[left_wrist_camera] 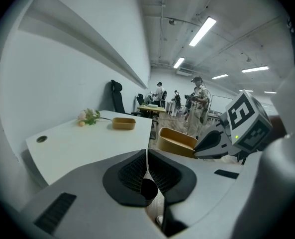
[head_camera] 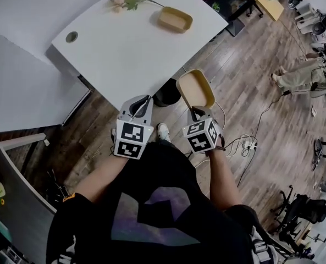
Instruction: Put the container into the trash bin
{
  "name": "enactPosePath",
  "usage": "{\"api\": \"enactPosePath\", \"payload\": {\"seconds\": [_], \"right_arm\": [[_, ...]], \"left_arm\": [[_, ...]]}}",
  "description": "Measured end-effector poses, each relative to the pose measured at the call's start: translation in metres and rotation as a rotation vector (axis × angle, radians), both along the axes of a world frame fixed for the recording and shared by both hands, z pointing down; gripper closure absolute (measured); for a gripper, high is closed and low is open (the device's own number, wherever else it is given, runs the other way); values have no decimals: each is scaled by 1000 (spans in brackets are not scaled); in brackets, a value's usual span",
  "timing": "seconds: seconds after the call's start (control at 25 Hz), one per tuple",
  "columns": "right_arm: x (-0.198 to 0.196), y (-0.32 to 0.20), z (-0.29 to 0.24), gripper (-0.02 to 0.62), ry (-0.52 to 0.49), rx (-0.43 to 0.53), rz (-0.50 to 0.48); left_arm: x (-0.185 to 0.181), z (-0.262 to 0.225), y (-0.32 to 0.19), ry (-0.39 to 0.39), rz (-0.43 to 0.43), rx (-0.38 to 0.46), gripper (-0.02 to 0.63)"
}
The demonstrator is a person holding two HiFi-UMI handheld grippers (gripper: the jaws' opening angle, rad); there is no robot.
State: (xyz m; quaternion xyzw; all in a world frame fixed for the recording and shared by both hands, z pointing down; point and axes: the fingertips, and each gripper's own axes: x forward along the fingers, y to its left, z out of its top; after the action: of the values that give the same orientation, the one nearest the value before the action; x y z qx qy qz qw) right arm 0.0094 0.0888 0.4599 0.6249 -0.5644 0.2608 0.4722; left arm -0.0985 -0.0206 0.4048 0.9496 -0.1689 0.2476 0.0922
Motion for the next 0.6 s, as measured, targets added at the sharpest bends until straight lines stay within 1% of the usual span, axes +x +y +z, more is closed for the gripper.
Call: {"api": "enactPosePath", "payload": {"seconds": [0.16,0.28,0.48,0.6], "right_arm": [[42,23,18,565,-35,-45,-15],[66,36,39,564,-67,-89,-57],[97,41,80,563,-108,-156,-161],[106,32,109,563,-127,-186,-232]], "left_arm": [[45,11,24,-31,4,-20,595],[69,29,39,-63,-12,-51,595],[97,75,62,-109,-69,-121,595],[102,112,69,-145,-121,-166,595]]}}
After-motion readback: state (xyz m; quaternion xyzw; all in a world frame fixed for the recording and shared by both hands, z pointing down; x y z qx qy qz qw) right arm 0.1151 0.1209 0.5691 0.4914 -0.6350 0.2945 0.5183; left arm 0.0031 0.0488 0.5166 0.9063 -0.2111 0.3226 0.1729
